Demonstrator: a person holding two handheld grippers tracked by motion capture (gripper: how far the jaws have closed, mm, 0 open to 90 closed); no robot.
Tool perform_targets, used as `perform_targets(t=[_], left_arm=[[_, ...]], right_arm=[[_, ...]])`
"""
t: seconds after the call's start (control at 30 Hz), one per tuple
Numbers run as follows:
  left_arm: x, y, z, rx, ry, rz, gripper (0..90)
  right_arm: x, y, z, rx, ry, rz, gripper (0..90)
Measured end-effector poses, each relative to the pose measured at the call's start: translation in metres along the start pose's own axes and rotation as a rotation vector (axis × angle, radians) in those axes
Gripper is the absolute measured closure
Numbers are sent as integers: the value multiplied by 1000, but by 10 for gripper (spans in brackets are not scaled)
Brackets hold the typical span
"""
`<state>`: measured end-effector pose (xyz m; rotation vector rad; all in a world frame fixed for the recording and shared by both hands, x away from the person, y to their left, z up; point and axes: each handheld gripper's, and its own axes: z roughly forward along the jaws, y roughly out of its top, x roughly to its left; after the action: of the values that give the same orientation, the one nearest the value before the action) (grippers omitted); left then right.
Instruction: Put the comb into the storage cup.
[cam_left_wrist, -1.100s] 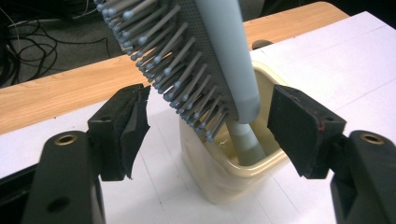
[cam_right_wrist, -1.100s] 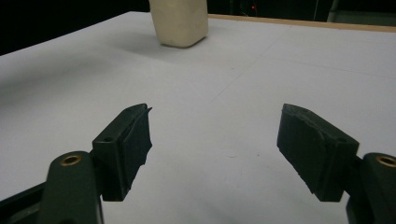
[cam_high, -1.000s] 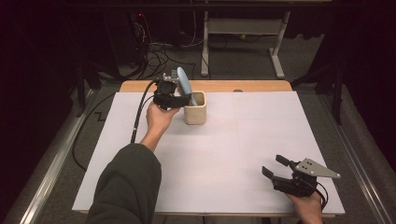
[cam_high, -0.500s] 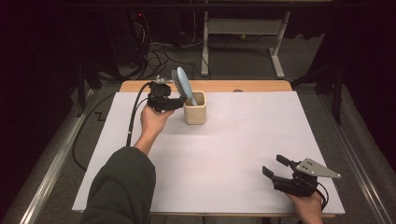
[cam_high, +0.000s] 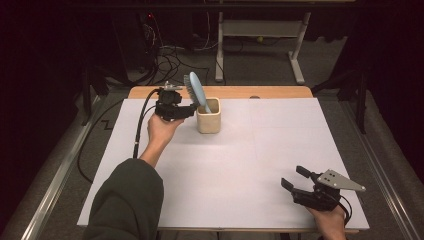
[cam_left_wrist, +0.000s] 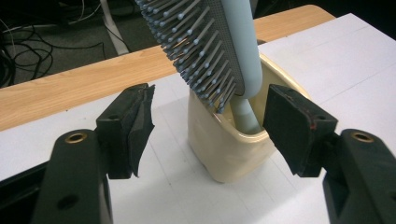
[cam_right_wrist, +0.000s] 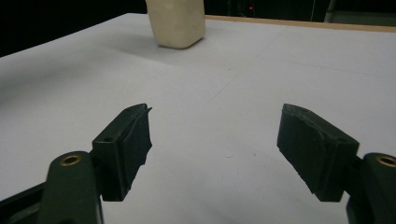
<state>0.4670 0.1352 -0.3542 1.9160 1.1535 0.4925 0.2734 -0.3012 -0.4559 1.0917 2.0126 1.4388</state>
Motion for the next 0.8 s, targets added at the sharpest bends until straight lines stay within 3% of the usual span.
perform_targets(t=[0.8], left_arm=[[8, -6, -20, -19, -10, 0, 333]], right_arm=[[0, 0, -1, -3, -2, -2, 262]])
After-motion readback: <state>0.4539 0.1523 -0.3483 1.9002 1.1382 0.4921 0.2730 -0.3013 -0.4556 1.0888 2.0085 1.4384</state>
